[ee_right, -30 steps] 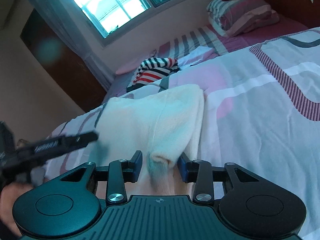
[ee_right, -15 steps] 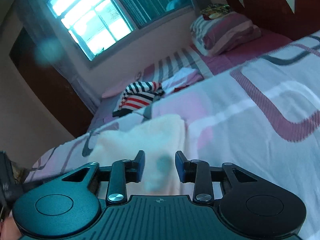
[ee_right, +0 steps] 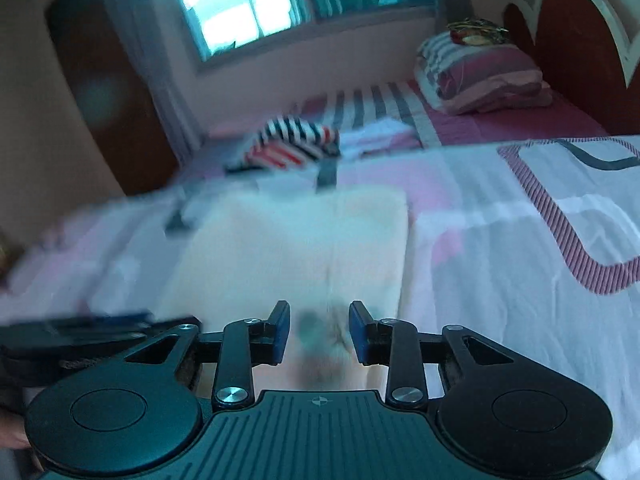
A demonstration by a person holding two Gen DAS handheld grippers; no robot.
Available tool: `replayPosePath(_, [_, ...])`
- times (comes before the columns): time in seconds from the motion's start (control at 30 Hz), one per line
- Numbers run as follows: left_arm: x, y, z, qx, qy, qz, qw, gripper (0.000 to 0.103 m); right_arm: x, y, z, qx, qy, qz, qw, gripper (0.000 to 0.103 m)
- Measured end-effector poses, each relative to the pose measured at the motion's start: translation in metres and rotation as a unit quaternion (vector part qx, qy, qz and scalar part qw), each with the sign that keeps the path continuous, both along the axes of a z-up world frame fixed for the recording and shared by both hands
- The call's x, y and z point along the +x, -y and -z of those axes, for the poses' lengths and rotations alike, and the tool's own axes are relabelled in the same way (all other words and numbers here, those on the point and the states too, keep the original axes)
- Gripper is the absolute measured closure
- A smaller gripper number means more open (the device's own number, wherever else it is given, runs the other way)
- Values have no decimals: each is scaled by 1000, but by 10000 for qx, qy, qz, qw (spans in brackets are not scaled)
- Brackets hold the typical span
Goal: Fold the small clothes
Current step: 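Pinch and straighten the folded sweater edge with the right gripper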
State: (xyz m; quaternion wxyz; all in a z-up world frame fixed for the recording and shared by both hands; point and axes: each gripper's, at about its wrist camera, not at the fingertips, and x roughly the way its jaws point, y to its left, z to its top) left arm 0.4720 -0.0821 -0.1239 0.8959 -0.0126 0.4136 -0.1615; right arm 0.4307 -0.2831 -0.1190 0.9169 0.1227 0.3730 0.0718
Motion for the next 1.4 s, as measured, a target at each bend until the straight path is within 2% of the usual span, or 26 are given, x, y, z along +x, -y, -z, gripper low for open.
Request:
replayPosePath(0.03, [-1,-1,6,-57,-114,1,9999,33,1,-4,6,-263,-46,50,9996,71])
replayPosePath(0.1, [-6,-5,3,-146,-117,-52,9998,35,4,-4,8,-274,-54,127,9995,71])
replayPosePath(0.23, [-29,-25,-5,-211,-40,-123,9997,36,-21,24,-9,491,101,432,9978,71])
replayPosePath(0.4, [-54,-37,-4,-297,-142,-111,9994,36,-67,43,-6,1233,-220,418,9912,71])
replayPosePath(0.47, [-60,-36,0,-232,-160,-93,9996,36,-81,42,-1,1364,-315,425,9892,71])
replayPosePath(0.57, [-62,-34,2,-218,-169,-124,9995,35,-85,33,7,1420,-430,364,9883,71])
replayPosePath(0.8, [-66,-36,2,-199,-155,-128,9996,34,-90,29,5,1344,-292,310,9900,71])
replayPosePath(1.0, [-68,-32,7,-140,-144,-101,9997,32,-87,26,18,1319,-494,172,9899,71])
replayPosePath(1.03, [-68,-31,6,-128,-144,-109,9998,32,-85,26,20,1346,-434,157,9898,88])
replayPosePath(1.07, [-68,-31,5,-151,-154,-114,9997,35,-84,26,21,1334,-414,98,9901,96])
replayPosePath(1.17, [-72,-31,-2,-440,-220,48,9988,46,-92,36,9,1482,-280,180,9884,97])
replayPosePath(1.23, [-75,-25,-1,-342,-262,155,9990,45,-103,39,-1,1178,-244,196,9925,100])
replayPosePath(1.3, [-76,-18,6,-115,-265,241,9993,42,-105,41,4,992,-366,197,9942,100])
replayPosePath(1.4, [-74,-21,2,-179,-313,273,9990,45,-98,37,17,876,-483,120,9949,100])
